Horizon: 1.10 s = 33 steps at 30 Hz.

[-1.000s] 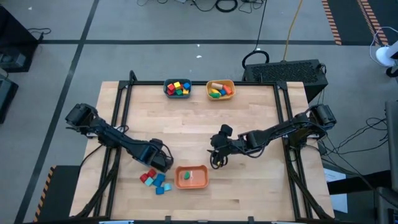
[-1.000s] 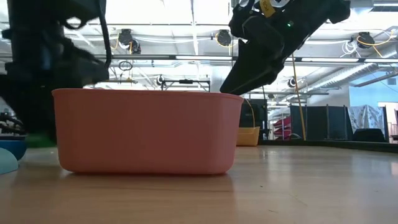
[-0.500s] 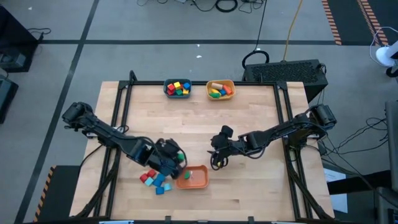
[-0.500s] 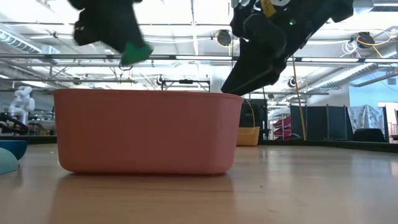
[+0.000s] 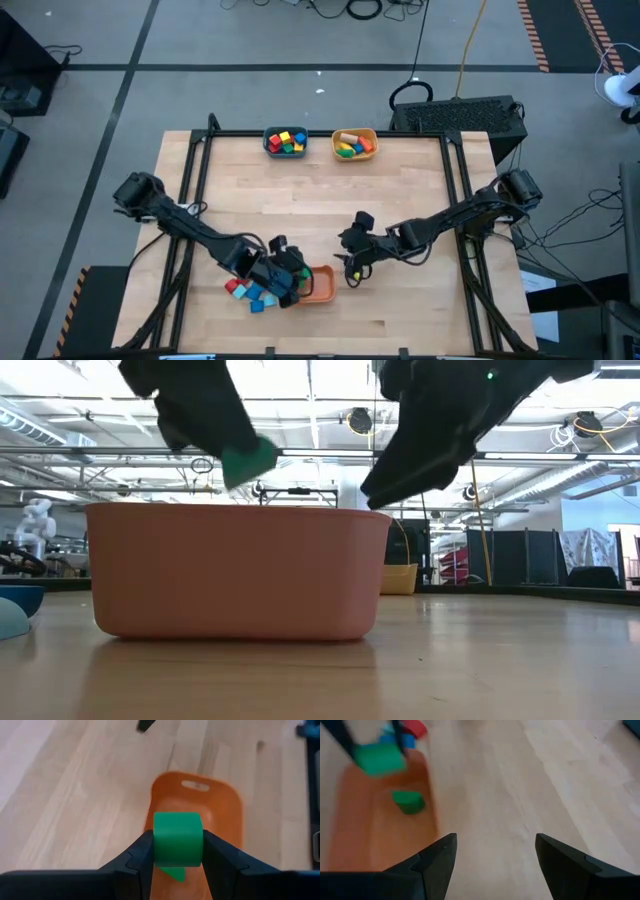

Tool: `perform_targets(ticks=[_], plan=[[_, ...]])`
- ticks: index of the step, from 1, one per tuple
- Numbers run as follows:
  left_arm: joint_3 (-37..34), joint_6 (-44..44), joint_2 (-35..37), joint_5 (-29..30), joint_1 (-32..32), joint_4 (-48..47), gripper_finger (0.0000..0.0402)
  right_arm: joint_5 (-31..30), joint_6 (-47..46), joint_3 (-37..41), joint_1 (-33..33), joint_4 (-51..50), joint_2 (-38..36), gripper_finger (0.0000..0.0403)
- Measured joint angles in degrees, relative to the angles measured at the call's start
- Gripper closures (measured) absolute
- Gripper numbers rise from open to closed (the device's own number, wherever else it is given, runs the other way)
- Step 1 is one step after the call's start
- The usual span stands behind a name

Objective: Sort blocks by size
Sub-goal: Put the green half circle block into the orange bin, then put the blue half circle block into the orange bin

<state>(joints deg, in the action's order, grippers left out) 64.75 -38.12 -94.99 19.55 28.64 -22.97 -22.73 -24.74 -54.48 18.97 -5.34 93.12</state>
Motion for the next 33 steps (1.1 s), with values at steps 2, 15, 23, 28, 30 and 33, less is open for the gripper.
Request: perform_targets(ticks=[2,15,23,28,30,33], plan=[[0.0,0.0,-1.3,0.0,0.0,-0.2,0.0263,0.0,-0.3,0.0,0.7,2.7,0.2,0.0147],[0.0,2.9,-2.3,-1.3,-0.1,-1.0,0.0201,0.3,1.4,0.0,1.8,17.1,6.4,0.0147],[0.0,-1.1,1.0,0.2,4.4,-8.7,0.0199,0.4,1.7,0.0,2.4,19.0,7.2,0.0147],[0.0,-10.7,2.4,5.5,10.0,-15.9,0.0199,0.3,1.7,0.0,3.3,20.5,7.2,0.0147],[0.0,-12.2,2.4,5.6,11.9,-18.6,0.0199,0.4,1.9,0.0,3.5,21.0,7.2,0.0147],[-1.1,-10.2,2.4,5.8,13.7,-19.3,0.0199,0.4,1.8,0.0,3.9,22.0,7.2,0.0147]])
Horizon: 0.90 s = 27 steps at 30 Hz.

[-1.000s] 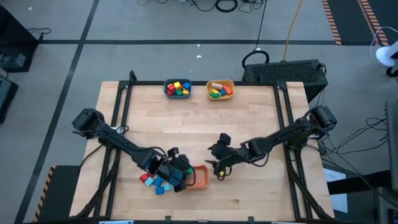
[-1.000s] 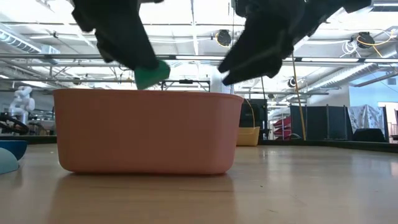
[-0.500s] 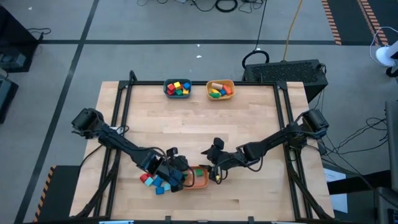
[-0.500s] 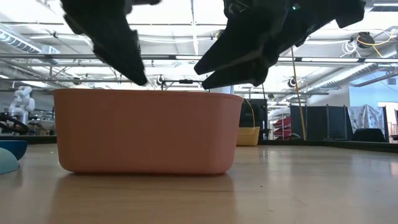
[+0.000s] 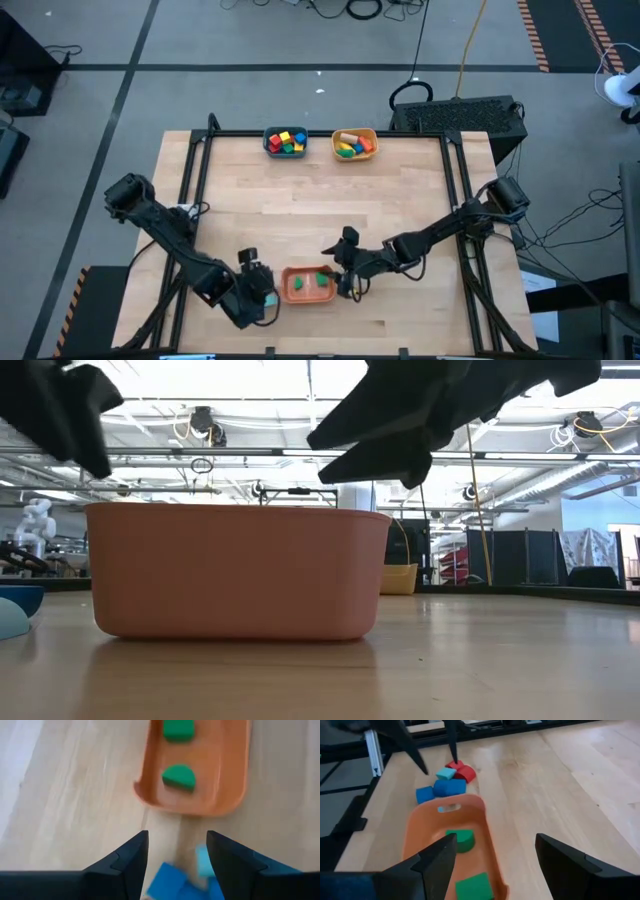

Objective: Sort blocks by size
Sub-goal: Put the blue half circle block into the orange bin

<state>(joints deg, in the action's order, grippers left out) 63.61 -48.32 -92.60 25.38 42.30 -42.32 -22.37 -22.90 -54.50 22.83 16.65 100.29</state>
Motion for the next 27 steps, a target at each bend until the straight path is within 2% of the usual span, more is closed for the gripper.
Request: perform_targets(ticks=[4,16,24,27], plan=[[-2.2,9.4,-0.1,-1.0,1.9,-0.2,0.0198,0.0,-0.3,0.0,0.8,0.6,0.0,0.0147],[-8.4,10.2,-0.1,-4.2,2.6,0.2,0.0198,0.0,1.5,0.0,1.8,2.1,0.0,0.0147],[-14.1,14.4,-0.1,-4.2,2.6,12.9,0.0198,0.0,1.5,0.0,1.8,1.9,0.0,0.0147],[-14.6,16.0,-0.1,-4.2,2.6,13.9,0.0198,0.0,1.5,0.0,1.8,1.9,0.0,0.0147]])
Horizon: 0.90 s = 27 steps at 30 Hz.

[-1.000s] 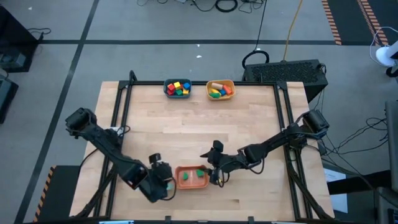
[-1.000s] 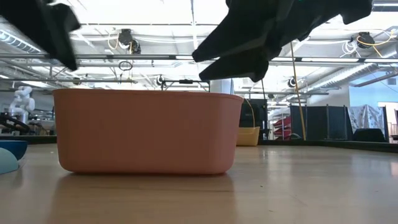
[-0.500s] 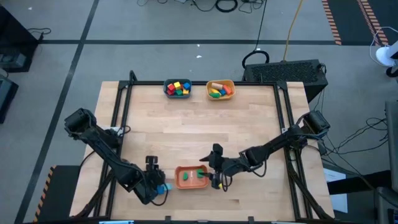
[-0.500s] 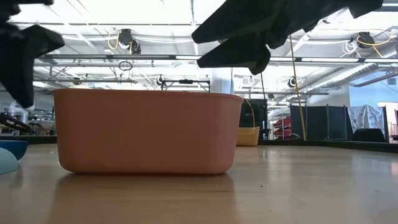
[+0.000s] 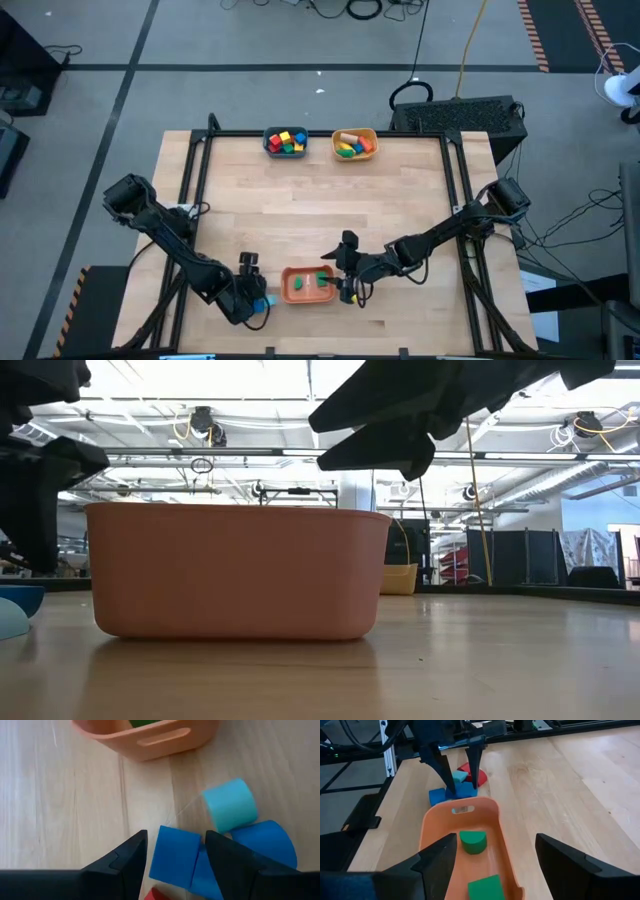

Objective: Sort blocks by size
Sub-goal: Put the blue half circle block into the orange bin

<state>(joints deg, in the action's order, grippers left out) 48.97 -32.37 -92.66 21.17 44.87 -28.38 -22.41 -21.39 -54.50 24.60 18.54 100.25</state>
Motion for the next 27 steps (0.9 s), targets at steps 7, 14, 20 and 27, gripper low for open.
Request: perform_targets(ticks=[7,14,20,27], plan=[[0.0,0.3,0.0,0.0,-0.8,-0.2,0.0198,0.0,0.0,0.0,0.0,-0.1,0.0,0.0147],[0.0,0.2,0.0,-0.4,-1.0,-0.6,0.0198,0.0,0.0,0.0,0.0,-0.3,0.0,0.0147],[-0.8,-0.2,0.0,-0.1,-1.0,0.1,0.0198,0.0,0.0,0.0,0.0,-0.4,0.0,0.0147],[-4.0,-0.3,0.0,0.0,-1.0,3.4,0.0198,0.0,0.0,0.0,0.0,-0.4,0.0,0.0147]])
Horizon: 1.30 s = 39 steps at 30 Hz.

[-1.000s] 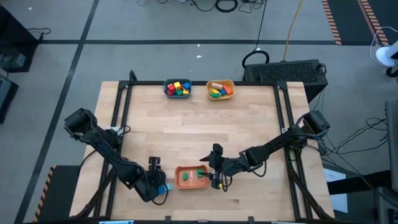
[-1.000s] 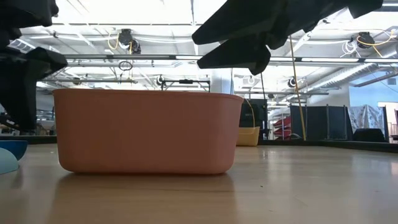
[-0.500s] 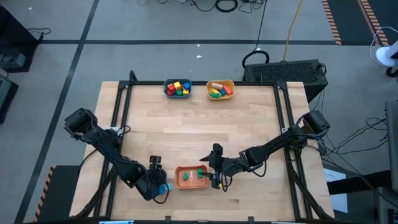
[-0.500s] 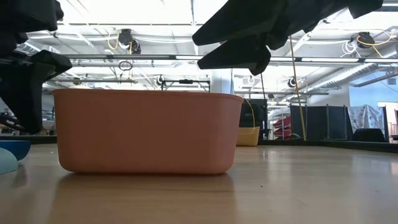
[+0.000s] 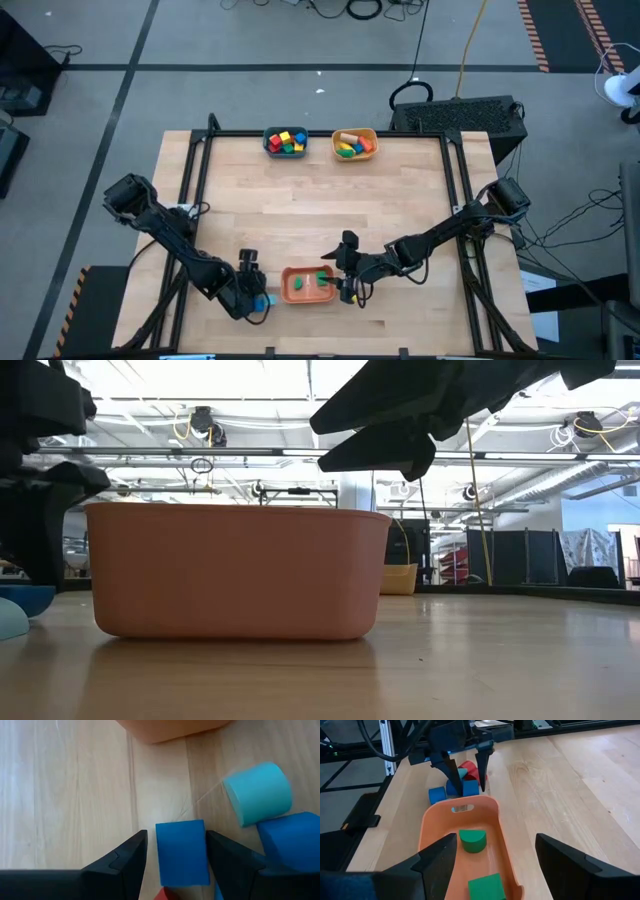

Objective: Sort blocks by size
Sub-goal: Put the blue half circle block into the orange bin

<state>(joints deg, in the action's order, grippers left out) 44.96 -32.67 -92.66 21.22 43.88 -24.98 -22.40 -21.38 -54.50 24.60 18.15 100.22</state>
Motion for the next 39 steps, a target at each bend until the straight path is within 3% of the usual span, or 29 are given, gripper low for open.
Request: perform_targets(ticks=[6,13,21,31,39], plan=[[-0.2,-2.5,0.0,0.1,-0.1,0.3,0.0205,0.0,0.0,0.0,0.0,0.0,0.0,0.0147],[-0.1,-4.5,0.0,-2.1,-1.7,0.3,0.0269,0.0,-0.2,0.0,0.0,0.0,0.0,0.0147],[0.7,-6.4,0.0,-3.0,-4.5,-0.3,0.0263,0.0,-0.4,0.0,0.1,0.0,0.0,0.0147],[10.1,-7.4,-0.1,-2.8,-8.4,-9.4,0.0264,0.0,-0.4,0.0,0.3,-0.1,0.0,0.0147],[17.6,-2.9,0.0,-0.9,-10.6,-18.0,0.0265,0.0,-0.3,0.0,0.7,-0.5,0.0,0.0147]])
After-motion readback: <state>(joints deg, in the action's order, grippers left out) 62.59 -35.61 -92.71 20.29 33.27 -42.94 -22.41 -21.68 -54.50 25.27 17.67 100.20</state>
